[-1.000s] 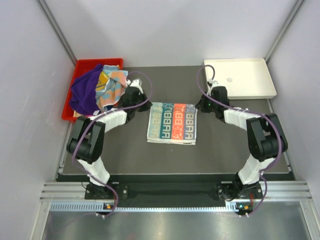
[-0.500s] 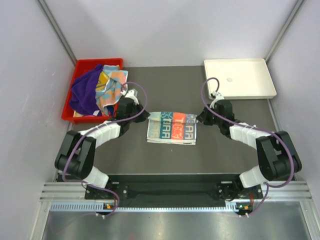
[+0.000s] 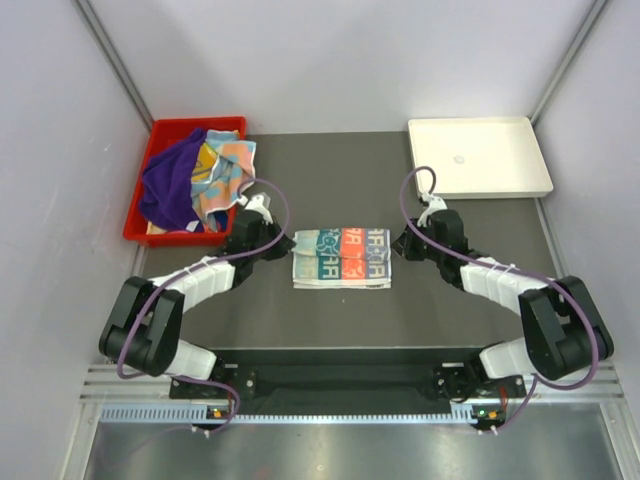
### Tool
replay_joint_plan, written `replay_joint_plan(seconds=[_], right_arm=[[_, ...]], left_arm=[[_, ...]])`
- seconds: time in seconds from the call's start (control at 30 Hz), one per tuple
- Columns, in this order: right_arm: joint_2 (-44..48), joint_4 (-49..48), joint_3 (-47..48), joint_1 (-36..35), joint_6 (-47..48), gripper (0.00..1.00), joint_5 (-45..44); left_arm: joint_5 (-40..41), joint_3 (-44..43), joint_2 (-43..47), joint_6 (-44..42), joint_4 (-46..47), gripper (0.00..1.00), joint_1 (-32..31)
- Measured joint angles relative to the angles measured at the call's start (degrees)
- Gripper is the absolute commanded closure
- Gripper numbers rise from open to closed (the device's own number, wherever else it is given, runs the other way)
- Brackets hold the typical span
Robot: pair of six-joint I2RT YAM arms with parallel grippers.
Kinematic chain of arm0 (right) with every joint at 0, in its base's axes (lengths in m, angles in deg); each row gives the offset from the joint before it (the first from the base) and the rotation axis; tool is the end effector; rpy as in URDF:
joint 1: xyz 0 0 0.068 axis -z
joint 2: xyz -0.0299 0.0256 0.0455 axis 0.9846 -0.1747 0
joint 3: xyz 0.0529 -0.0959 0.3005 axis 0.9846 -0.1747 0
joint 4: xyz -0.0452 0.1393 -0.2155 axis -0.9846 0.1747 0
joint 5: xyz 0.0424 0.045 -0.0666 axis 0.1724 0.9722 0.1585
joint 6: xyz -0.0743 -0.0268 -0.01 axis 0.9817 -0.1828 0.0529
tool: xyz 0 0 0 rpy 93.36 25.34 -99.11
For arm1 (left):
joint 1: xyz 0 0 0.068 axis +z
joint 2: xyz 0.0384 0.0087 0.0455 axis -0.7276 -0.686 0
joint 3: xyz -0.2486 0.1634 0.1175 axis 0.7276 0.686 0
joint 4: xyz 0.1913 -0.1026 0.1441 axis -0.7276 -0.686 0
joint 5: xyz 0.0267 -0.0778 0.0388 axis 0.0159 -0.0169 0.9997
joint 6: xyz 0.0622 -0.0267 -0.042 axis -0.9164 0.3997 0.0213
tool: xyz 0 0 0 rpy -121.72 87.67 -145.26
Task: Fold and stack the towels
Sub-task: Fold the towel
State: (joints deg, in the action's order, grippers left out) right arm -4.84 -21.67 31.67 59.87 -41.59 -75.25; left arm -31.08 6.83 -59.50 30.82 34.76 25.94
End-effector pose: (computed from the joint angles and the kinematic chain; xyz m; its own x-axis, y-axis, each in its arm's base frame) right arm 0.2697 0.1134 0.2106 -0.6671 0.2025 -0.7169 -0.2335 0.8570 0.4594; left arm 0.2848 -0.1180 0.2147 -0.6770 -0.3254 -0.6602 0.1049 0.8451 -0.5241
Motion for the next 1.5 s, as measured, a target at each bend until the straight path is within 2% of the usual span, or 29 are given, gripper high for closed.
replay_joint_plan(seconds=[0.2,0.4,0.47,0.57,0.67,0.7,0.83,0.97,1.07,1.17,1.37,1.5], right_arm=[[-0.02,0.26,0.0,-0.57,-0.35,0.63,-0.57],[-1.42,0.31,0.0,-1.68,-0.92,0.53,-1.38],[-2.34,0.35,0.0,-2.12,-1.07,0.53,-1.53],[-3.8,0.39,0.0,-2.86,-1.38,0.59,-1.79],[-4.5,0.42,0.0,-3.26,-1.77,0.74,-2.03],[-4.52,0.44,0.0,-3.3,-1.86,0.76,-2.21],[-4.52,0.42,0.0,-3.41,-2.32,0.79,-2.45],[-4.52,0.46,-0.02,-3.41,-2.32,0.83,-2.62],[-4.52,0.79,-0.02,-3.41,-2.32,0.82,-2.64],[-4.52,0.98,-0.04,-3.41,-2.36,0.74,-2.64],[-4.42,1.46,-0.39,-3.43,-2.34,0.64,-2.67],[-3.08,2.6,-0.39,-3.43,-2.36,0.59,-3.08]], left_arm=[[-0.17,0.5,-0.02,0.0,-0.22,1.0,-0.04],[-0.48,0.5,-0.26,0.0,-0.22,1.0,-0.04],[-0.83,0.5,-0.55,0.0,-0.44,0.99,-0.04],[-1.36,0.52,-0.63,-0.04,-0.52,0.87,-0.04],[-1.7,0.52,-0.63,-0.13,-1.05,0.73,-0.04],[-1.7,0.57,-0.61,-0.09,-1.33,0.68,-0.04],[-1.55,1.03,0.52,-0.02,-3.82,0.62,-0.09],[-1.11,1.09,2.14,0.07,-6.45,0.63,-0.09],[-0.96,1.09,2.29,0.55,-8.17,0.62,-0.09],[-1.22,1.09,2.32,1.09,-9.29,0.6,-0.09],[-1.42,0.94,2.58,1.27,-9.57,0.55,-0.09],[-0.59,-2.1,2.21,1.29,-11.23,0.52,-0.09]])
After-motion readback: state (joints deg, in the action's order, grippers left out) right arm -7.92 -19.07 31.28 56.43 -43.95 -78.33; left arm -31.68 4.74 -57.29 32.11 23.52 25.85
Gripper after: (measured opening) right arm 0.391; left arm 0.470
